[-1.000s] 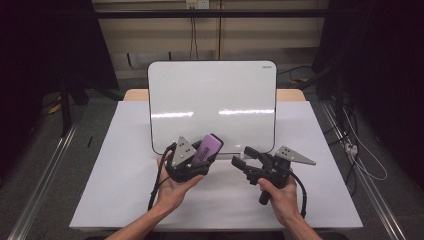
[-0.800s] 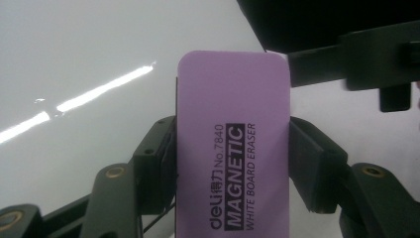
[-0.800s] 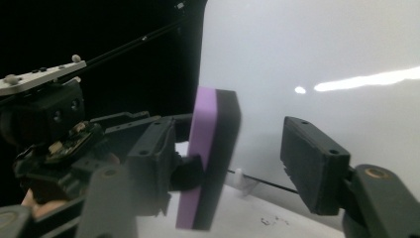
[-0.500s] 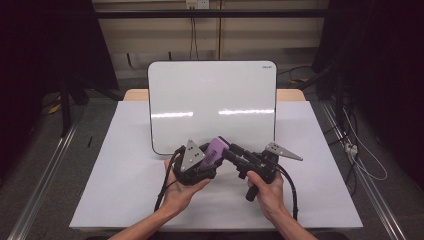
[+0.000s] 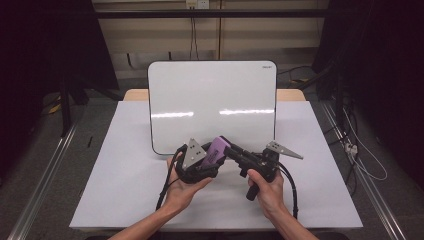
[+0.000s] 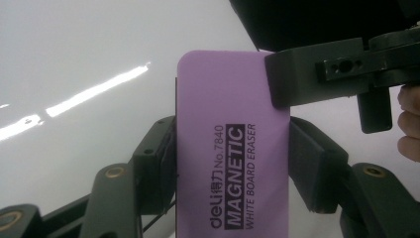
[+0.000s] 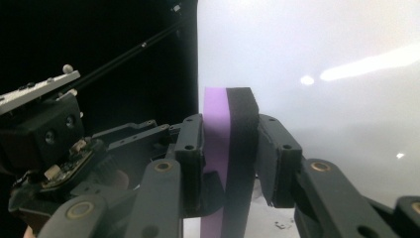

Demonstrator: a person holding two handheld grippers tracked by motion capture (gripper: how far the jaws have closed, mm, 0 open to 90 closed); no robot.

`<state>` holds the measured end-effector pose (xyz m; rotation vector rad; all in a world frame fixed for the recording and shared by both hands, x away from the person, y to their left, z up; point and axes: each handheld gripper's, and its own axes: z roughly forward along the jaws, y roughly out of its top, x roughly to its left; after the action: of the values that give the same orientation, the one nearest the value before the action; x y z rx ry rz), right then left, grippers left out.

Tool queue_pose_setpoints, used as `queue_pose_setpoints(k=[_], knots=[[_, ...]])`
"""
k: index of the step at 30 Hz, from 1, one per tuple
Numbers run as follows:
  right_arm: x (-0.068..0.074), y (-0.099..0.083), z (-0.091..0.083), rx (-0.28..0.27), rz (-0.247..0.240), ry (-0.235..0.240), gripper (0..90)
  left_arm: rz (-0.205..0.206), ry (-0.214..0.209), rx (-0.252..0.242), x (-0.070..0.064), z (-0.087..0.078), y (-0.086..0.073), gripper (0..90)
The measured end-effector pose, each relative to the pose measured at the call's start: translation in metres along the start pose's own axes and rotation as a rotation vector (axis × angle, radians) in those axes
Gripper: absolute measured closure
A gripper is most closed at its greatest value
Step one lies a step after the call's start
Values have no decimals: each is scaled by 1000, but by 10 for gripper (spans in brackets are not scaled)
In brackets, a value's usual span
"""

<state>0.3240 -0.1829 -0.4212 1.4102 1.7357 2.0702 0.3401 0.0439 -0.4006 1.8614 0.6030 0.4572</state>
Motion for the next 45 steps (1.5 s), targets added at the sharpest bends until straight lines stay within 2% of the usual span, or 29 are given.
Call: queue_pose_setpoints(k=[1,4,6,9,13,14,16,19,22,23,26,27,29,32,33,35,38,40,42,45], knots=[[1,0,-1,-1,-10,-4,674,11,-2,4,0,1,0,403],[0,3,-3,-6,-29,-24,682,3,3,12,0,1,-2,309],[-4,12,-9,-11,-55,-61,686,-7,13,20,3,-1,-4,232],[-8,19,-15,-20,-75,-88,688,-23,15,40,9,-5,-9,218],[-13,35,-30,-25,-165,-186,690,-45,33,70,21,-15,-17,143],[-15,38,-33,-29,-171,-209,691,-53,40,79,24,-18,-20,127],[-17,44,-39,-12,-204,-259,693,-55,59,99,29,-25,-23,93],[-18,50,-43,7,-263,-321,695,-67,72,104,37,-34,-28,63],[-19,55,-46,42,-302,-378,697,-161,45,117,45,-44,-30,57],[-19,56,-47,43,-307,-395,698,-176,43,110,47,-47,-30,55],[-18,61,-50,60,-347,-445,700,-172,55,98,52,-58,-30,50],[-17,62,-51,67,-346,-461,701,-174,60,90,54,-62,-30,46],[-15,64,-51,94,-370,-498,702,-155,86,88,58,-70,-32,46],[-14,64,-45,147,-423,-568,703,-149,110,92,63,-78,-38,44],[-14,64,-41,167,-470,-606,704,-149,130,96,64,-80,-41,44],[-12,64,-33,187,-500,-638,704,-145,155,110,68,-82,-46,45],[-4,61,-15,234,-606,-684,704,-161,172,111,72,-82,-52,46],[-2,59,-4,257,-662,-702,704,-169,180,119,73,-81,-55,49],[-2,56,7,276,-698,-709,704,-165,186,123,74,-81,-57,50],[-5,53,19,301,-725,-725,704,-173,193,111,75,-83,-57,51]])
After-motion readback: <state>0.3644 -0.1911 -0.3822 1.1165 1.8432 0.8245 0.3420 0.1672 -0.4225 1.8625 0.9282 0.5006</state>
